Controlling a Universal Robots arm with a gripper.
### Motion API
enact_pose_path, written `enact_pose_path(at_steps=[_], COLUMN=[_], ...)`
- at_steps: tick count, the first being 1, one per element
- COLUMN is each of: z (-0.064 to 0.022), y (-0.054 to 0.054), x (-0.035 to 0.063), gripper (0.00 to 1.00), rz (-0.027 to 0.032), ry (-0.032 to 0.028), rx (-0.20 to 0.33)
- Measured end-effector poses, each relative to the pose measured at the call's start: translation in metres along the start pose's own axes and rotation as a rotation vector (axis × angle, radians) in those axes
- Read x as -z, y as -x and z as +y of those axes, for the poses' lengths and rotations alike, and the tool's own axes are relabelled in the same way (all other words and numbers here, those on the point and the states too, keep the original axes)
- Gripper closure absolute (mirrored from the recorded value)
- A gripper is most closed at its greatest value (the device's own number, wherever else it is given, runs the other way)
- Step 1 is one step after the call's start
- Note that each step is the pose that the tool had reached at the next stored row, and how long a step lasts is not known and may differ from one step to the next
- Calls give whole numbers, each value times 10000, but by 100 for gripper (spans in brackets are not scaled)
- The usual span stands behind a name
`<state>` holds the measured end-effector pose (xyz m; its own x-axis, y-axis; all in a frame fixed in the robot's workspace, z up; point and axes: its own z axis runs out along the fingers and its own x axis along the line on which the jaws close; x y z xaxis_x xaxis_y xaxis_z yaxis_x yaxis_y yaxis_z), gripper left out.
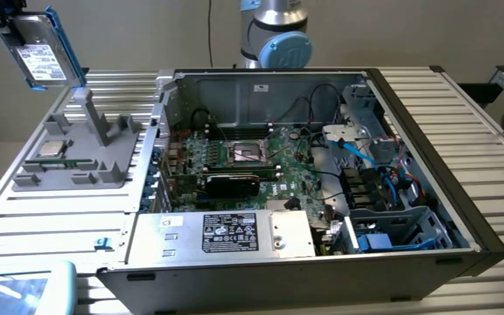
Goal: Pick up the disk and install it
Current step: 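Pick up the disk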
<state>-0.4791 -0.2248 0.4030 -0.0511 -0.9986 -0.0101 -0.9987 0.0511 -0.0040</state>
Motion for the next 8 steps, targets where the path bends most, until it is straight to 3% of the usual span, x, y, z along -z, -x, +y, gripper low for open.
enact_pose_path(at_steps=[8], z=[-170], y=[11], x=[247], gripper=[63], rz=[0], ry=[-17], rx=[0])
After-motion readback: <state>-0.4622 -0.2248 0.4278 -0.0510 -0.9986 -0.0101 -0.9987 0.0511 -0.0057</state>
